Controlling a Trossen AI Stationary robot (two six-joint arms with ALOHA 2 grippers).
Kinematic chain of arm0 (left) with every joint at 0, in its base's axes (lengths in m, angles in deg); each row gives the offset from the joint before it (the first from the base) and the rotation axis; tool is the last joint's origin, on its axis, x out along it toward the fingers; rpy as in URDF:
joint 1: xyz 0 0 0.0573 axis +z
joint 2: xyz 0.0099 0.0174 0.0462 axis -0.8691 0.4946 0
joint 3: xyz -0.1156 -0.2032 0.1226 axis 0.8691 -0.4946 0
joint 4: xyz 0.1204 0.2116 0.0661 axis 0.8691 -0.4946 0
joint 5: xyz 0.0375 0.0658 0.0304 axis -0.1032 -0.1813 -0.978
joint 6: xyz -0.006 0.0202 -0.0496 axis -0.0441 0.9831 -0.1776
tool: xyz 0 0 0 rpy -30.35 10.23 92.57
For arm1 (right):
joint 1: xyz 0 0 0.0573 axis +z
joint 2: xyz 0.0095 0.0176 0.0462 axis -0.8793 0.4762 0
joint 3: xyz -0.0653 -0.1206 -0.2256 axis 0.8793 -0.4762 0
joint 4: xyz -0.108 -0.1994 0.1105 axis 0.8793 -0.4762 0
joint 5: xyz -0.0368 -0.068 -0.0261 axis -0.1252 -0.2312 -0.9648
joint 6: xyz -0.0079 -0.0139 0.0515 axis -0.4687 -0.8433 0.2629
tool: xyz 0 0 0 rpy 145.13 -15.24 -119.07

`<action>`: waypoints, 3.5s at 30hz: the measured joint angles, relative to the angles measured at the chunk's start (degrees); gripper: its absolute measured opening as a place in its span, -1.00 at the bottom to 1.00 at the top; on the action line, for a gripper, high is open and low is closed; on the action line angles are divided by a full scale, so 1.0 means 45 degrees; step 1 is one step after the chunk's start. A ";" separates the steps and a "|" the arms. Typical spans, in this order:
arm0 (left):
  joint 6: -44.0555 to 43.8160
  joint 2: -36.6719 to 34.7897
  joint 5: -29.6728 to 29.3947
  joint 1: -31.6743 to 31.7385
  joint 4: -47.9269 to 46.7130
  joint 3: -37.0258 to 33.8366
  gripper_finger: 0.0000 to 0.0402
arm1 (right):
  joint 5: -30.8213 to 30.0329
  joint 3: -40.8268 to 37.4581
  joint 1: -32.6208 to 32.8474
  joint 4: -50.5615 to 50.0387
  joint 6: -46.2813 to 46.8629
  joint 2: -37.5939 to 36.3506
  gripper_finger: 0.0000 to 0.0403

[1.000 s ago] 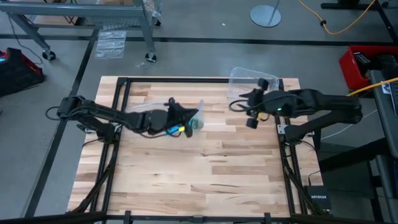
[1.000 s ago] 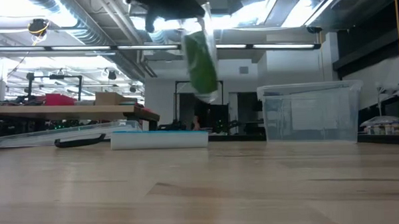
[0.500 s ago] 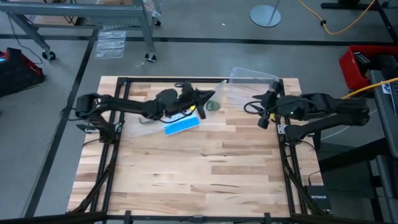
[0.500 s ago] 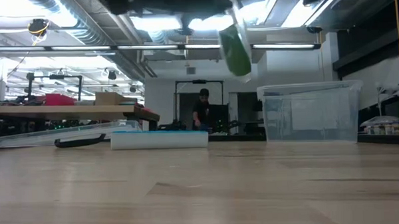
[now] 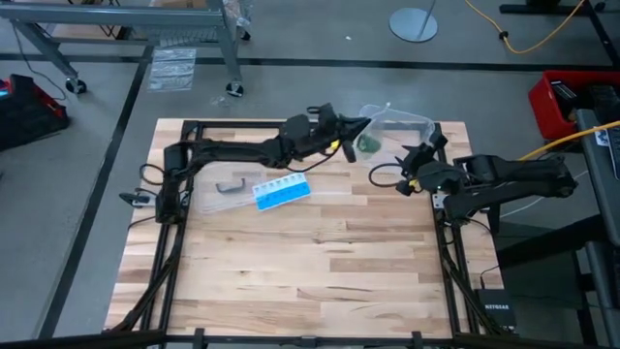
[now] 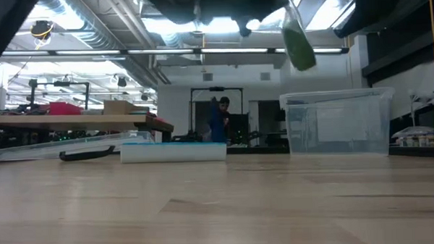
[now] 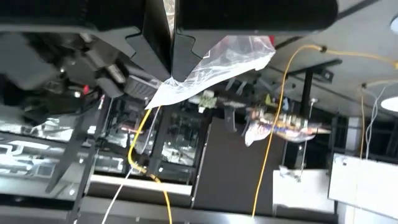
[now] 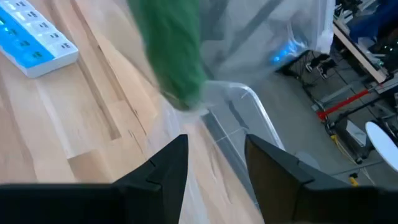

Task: Roll bandage
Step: Put the transparent zip bag with the rolled green bandage into the transparent tupperware, then close the transparent tupperware lid

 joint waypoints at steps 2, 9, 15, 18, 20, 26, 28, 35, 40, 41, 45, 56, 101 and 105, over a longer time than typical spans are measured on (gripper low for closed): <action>-0.0030 0.0639 0.0119 0.0175 -0.0053 0.0675 -1.00 | -0.0003 -0.0124 0.0000 0.0003 0.0128 0.0000 -0.19; -0.0190 0.2373 0.0339 0.0765 -0.0192 0.2160 -1.00 | 0.0077 -0.0243 0.0001 0.0023 0.0137 -0.0005 -0.19; -0.0755 0.3077 0.0378 0.1067 -0.0469 0.2294 -1.00 | 0.0094 -0.0243 0.0000 0.0037 0.0137 0.0000 -0.19; -0.0947 0.3305 0.0373 0.1107 -0.0337 0.2294 -0.99 | 0.0094 -0.0243 0.0000 0.0032 0.0135 0.0000 -0.19; -0.1026 0.3422 0.0373 0.1107 -0.0316 0.2294 -0.97 | 0.0094 -0.0243 0.0000 0.0035 0.0132 0.0000 -0.19; -0.1105 0.3603 0.0368 0.1093 -0.0461 0.2294 -0.78 | 0.0099 -0.0243 0.0000 0.0041 0.0137 0.0000 -0.19; -0.1164 0.3603 0.0208 0.1088 -0.0703 0.2294 -0.67 | 0.0107 -0.0243 0.0000 0.0037 0.0132 0.0000 -0.19; -0.1820 0.3608 -0.0098 0.1117 -0.0637 0.2294 -0.32 | 0.0443 -0.0239 0.0000 0.0042 0.0132 0.0005 -0.19; -0.2419 0.3608 -0.0104 0.1165 0.0427 0.2289 -0.20 | 0.0439 -0.0238 0.0000 0.0042 0.0128 0.0005 -0.19; -0.2469 0.3608 -0.0116 0.1165 0.0783 0.2289 -0.19 | 0.0439 -0.0238 0.0000 0.0047 0.0128 0.0005 -0.19; -0.2393 0.3608 -0.0112 0.1171 0.1422 0.2294 -0.20 | 0.0437 -0.0238 0.0000 0.0109 0.0123 0.0005 -0.19; -0.1177 0.3603 -0.0017 0.1150 0.0764 0.2294 -0.22 | 0.0435 -0.0238 0.0000 0.0029 0.0107 0.0005 -0.19; 0.4600 -0.1296 -0.0307 0.0057 -1.0484 0.2294 -0.22 | 0.0570 -0.0229 0.0000 -0.0089 -0.0198 0.0005 -0.19; 0.4334 -0.2982 -0.0362 -0.0289 -1.4667 0.2299 -0.22 | 0.0672 -0.0229 0.0000 -0.0054 -0.0203 0.0005 -0.19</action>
